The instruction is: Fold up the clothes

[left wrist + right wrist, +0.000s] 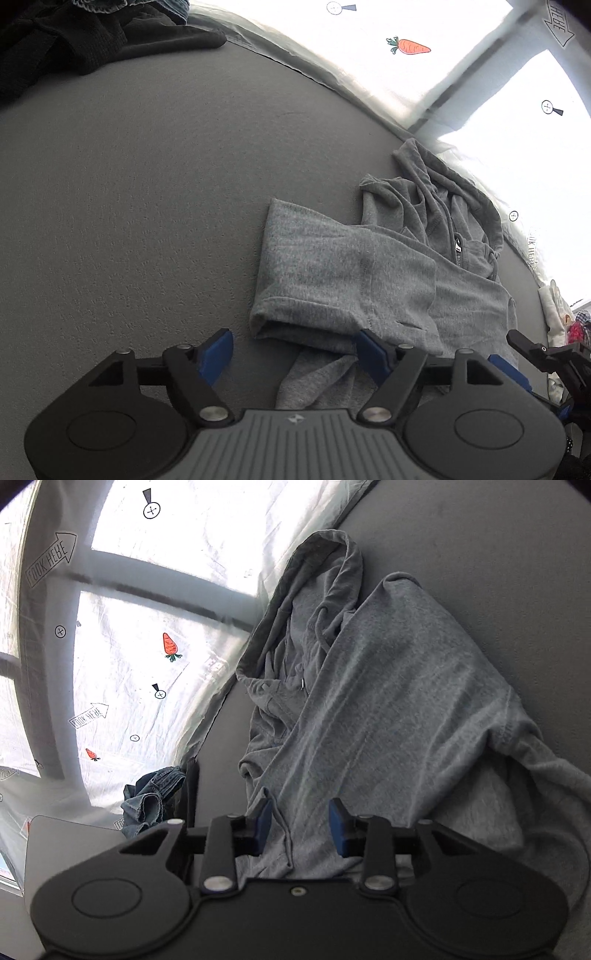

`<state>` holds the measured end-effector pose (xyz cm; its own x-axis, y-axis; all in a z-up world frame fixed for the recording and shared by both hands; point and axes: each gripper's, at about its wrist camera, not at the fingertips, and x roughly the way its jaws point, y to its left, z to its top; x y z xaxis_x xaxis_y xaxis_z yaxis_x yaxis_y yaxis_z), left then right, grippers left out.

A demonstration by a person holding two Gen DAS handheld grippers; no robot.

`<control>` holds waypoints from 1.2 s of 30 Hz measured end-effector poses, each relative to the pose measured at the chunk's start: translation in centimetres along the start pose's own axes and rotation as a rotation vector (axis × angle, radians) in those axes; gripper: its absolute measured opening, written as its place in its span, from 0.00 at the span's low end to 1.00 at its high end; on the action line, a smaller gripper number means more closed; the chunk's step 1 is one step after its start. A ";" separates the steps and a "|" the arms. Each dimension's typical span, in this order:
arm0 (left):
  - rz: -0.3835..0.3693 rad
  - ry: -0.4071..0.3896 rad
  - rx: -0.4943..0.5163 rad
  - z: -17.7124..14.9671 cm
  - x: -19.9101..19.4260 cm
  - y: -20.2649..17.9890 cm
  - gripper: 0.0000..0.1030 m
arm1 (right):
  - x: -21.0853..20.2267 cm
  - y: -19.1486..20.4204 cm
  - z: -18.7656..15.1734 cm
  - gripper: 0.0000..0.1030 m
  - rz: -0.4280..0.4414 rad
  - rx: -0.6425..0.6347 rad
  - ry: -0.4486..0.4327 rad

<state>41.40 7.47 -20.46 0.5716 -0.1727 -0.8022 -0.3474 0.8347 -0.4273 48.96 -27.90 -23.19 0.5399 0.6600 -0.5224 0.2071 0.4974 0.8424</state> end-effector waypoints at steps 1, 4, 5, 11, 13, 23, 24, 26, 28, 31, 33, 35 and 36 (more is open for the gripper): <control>-0.008 -0.001 -0.010 0.0 0.0 0.1 0.74 | 1.0 -0.4 -0.3 0.31 0.019 0.048 0.026; -0.027 -0.002 -0.033 0.1 0.0 0.5 0.77 | 2.9 -0.7 -0.8 0.30 0.036 0.107 0.083; -0.034 -0.002 -0.043 0.2 0.0 0.6 0.77 | 3.4 -0.7 -1.0 0.30 0.038 0.117 0.100; -0.047 -0.005 -0.088 0.3 0.1 0.7 0.82 | 6.0 -0.5 -1.7 0.31 0.044 0.168 0.175; -0.049 -0.004 -0.082 0.3 0.2 0.5 0.86 | 6.3 -0.4 -1.6 0.33 0.054 0.178 0.187; -0.048 0.001 -0.058 0.3 0.6 0.1 0.91 | 7.3 -0.1 -1.1 0.38 0.080 0.166 0.236; -0.052 0.000 -0.062 0.3 0.6 0.2 0.91 | 7.3 0.0 -1.1 0.36 0.081 0.157 0.240; -0.061 -0.003 -0.072 0.3 0.6 0.3 0.92 | 7.4 0.2 -1.3 0.29 0.073 0.135 0.240; -0.066 -0.003 -0.077 0.3 0.6 0.4 0.93 | 7.4 0.3 -1.4 0.14 0.062 0.112 0.235; -0.067 0.000 -0.071 0.3 0.6 0.4 0.93 | 6.5 0.5 -1.4 0.07 0.072 0.088 0.189; -0.061 0.001 -0.049 0.3 0.6 0.2 0.93 | 5.6 0.7 -1.2 0.04 0.084 0.060 0.157; -0.042 0.008 -0.018 0.3 0.7 -0.3 0.93 | 4.7 1.2 -0.9 0.04 0.093 0.016 0.127; -0.027 0.014 -0.001 0.3 0.8 -0.6 0.93 | 4.2 1.5 -0.7 0.04 0.093 -0.018 0.116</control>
<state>42.32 6.95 -20.74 0.5701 -0.2027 -0.7962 -0.3329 0.8290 -0.4494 50.96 -24.02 -24.21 0.4578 0.7639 -0.4548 0.1453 0.4404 0.8860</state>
